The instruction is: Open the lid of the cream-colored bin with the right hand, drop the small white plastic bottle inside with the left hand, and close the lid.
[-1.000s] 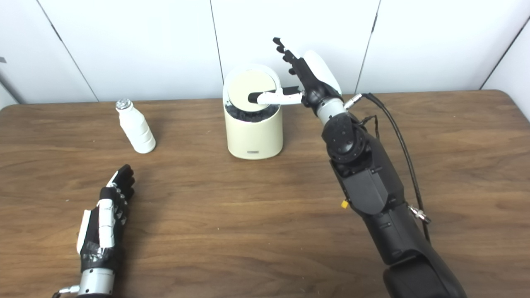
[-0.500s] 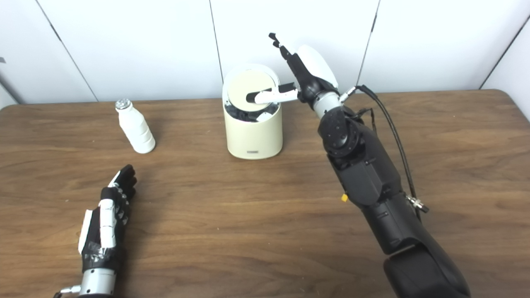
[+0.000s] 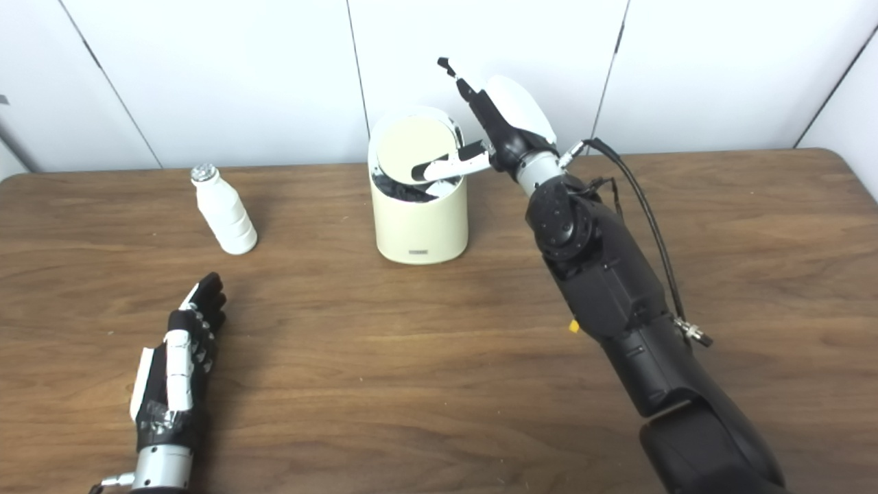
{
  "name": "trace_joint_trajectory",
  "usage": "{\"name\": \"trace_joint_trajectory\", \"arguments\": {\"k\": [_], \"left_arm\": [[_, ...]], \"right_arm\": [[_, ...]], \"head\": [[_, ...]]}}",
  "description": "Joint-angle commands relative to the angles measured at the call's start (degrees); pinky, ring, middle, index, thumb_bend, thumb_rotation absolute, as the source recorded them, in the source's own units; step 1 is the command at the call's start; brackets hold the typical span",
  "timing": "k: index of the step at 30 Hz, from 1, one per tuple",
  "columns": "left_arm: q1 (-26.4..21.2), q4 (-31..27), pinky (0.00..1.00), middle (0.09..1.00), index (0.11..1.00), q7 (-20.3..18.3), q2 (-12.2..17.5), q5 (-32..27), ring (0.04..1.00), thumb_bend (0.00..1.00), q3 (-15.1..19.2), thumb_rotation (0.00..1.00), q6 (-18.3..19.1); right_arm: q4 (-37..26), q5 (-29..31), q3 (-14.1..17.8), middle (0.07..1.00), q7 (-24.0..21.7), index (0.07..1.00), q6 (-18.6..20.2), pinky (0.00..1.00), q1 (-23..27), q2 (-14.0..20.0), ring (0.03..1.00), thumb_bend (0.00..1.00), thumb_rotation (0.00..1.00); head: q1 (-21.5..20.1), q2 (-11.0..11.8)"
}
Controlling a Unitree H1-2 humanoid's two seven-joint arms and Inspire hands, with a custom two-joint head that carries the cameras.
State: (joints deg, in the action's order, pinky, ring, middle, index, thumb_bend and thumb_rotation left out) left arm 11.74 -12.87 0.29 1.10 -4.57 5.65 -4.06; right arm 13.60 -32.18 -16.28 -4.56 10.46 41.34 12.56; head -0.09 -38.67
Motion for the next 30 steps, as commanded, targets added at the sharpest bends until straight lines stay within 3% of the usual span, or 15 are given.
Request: {"name": "trace_joint_trajectory", "arguments": {"k": [1,9,20,25,28,30], "left_arm": [[0.99,-1.20,0.99,0.951,0.923,0.19,-0.54,0.20,0.963,0.56,-0.31,0.97,-1.58],[0.87,-0.64,0.99,0.950,0.919,0.12,-0.51,0.23,0.968,0.57,-0.36,0.97,-2.74],[0.97,-0.55,1.00,0.952,0.928,0.18,-1.03,-0.20,0.964,0.57,-0.53,0.96,-3.70],[0.98,-0.57,1.00,0.950,0.929,0.25,-1.00,-0.13,0.965,0.58,-0.52,0.95,-3.65],[1.07,-0.74,1.00,0.948,0.928,0.30,-1.06,-0.22,0.965,0.59,-0.51,0.95,-3.36],[1.09,-0.72,0.99,0.946,0.927,0.26,-1.13,-0.56,0.959,0.58,-0.45,0.94,-3.32]], "right_arm": [[-0.46,-1.47,-0.13,0.952,1.22,0.973,-1.94,0.99,3.11,0.70,0.952,0.86,0.30],[-0.51,-4.57,-1.46,0.941,3.42,0.962,-4.48,1.00,2.66,1.16,0.964,0.89,0.24],[-1.46,-6.57,-1.91,0.940,3.38,0.964,-4.94,1.00,2.57,1.87,0.981,0.93,0.11],[-2.06,-3.18,0.58,0.927,3.33,0.947,-4.32,0.97,1.77,0.63,0.943,0.91,0.15],[-4.47,-0.25,2.97,0.928,2.24,0.950,-2.21,0.92,1.14,-0.30,0.928,0.87,0.29],[-6.43,1.71,4.82,0.923,1.41,0.945,-0.12,0.85,0.64,-0.96,0.911,0.84,0.33]], "head": [[0.06,-0.12],[0.02,-0.14],[0.31,-0.22],[0.31,-0.22],[0.31,-0.18],[0.16,-0.15]]}}
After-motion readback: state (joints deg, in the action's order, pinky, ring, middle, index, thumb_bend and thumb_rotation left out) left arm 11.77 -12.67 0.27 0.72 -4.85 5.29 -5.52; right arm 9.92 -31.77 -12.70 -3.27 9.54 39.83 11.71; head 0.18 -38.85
